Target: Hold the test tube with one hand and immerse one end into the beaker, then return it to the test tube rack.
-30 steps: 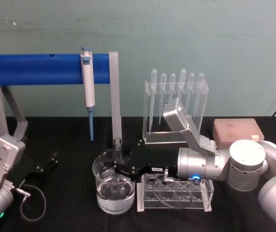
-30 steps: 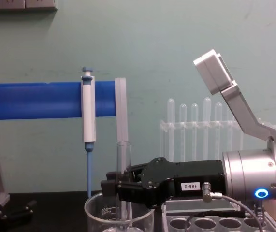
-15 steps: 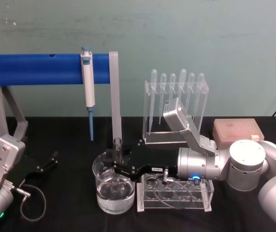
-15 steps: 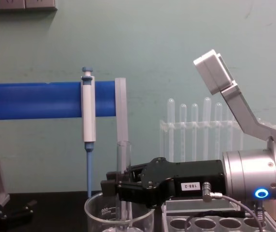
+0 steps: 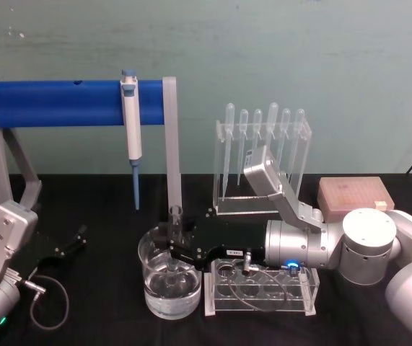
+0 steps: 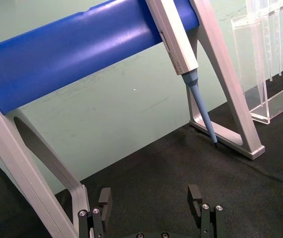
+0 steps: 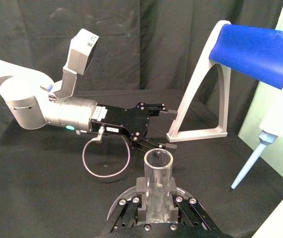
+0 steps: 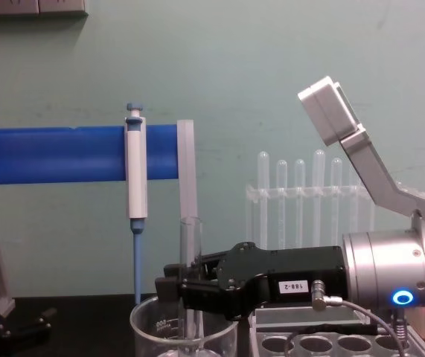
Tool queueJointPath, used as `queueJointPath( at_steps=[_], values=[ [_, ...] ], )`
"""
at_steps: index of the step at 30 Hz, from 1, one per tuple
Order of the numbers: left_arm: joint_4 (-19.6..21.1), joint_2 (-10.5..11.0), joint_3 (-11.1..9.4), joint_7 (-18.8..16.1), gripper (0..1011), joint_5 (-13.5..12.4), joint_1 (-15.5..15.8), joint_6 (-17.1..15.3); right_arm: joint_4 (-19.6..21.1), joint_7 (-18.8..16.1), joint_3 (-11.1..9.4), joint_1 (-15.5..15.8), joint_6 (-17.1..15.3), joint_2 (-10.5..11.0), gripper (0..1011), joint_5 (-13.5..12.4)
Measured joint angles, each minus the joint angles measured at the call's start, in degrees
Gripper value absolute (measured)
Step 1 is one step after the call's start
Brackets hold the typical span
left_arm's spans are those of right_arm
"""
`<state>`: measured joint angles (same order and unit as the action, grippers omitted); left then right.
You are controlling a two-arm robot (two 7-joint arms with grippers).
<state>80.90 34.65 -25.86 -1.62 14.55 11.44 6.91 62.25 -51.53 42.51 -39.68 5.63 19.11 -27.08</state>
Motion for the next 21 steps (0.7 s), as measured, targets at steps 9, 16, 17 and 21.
queueJointPath(
  at_steps=[9, 16, 17, 21],
  values=[
    [0.0, 0.0, 0.0, 0.0, 1000, 0.0, 0.0, 0.0, 0.0, 0.0, 0.0, 0.0, 0.0, 0.0, 226, 0.0],
    [0.0, 0.0, 0.0, 0.0, 1000, 0.0, -0.01, 0.0, 0.0, 0.0, 0.0, 0.0, 0.0, 0.0, 226, 0.0],
    [0.0, 0.0, 0.0, 0.0, 1000, 0.0, 0.0, 0.0, 0.0, 0.0, 0.0, 0.0, 0.0, 0.0, 226, 0.0],
    [0.0, 0.0, 0.0, 0.0, 1000, 0.0, -0.01, 0.0, 0.0, 0.0, 0.0, 0.0, 0.0, 0.0, 226, 0.0]
  ],
)
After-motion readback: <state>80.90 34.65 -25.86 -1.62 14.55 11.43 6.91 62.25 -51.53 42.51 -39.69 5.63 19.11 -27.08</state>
